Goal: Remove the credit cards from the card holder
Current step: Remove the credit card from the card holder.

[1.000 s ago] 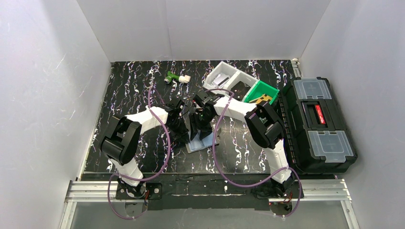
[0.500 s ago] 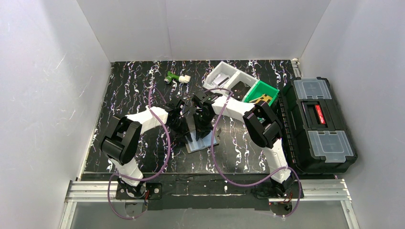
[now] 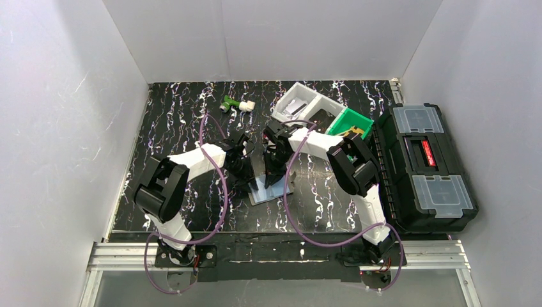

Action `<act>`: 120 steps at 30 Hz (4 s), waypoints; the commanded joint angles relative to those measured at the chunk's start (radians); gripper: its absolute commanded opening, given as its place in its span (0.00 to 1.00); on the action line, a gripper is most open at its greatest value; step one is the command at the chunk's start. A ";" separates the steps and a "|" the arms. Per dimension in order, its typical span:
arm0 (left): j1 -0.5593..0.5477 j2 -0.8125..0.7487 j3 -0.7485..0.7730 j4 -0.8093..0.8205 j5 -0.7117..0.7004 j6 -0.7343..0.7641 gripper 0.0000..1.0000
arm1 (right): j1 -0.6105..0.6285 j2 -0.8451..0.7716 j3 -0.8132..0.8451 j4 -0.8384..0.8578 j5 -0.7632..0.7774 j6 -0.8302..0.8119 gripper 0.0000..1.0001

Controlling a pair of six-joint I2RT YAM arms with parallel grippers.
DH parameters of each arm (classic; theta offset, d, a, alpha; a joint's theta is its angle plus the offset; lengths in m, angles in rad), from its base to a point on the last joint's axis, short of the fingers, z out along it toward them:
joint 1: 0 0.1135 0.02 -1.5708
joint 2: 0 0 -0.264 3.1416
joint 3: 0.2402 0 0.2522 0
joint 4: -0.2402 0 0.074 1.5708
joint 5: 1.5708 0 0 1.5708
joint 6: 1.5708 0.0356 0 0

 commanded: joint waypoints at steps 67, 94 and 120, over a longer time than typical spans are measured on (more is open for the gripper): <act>-0.047 0.097 0.172 0.123 0.232 0.038 0.11 | -0.097 -0.334 -0.243 0.035 0.218 -0.025 0.62; -0.136 0.278 0.274 0.190 0.296 -0.083 0.40 | -0.196 -0.576 -0.475 0.072 0.323 0.038 0.71; -0.024 0.021 0.204 -0.090 0.016 0.046 0.37 | -0.059 -0.433 -0.225 0.011 0.276 0.071 0.65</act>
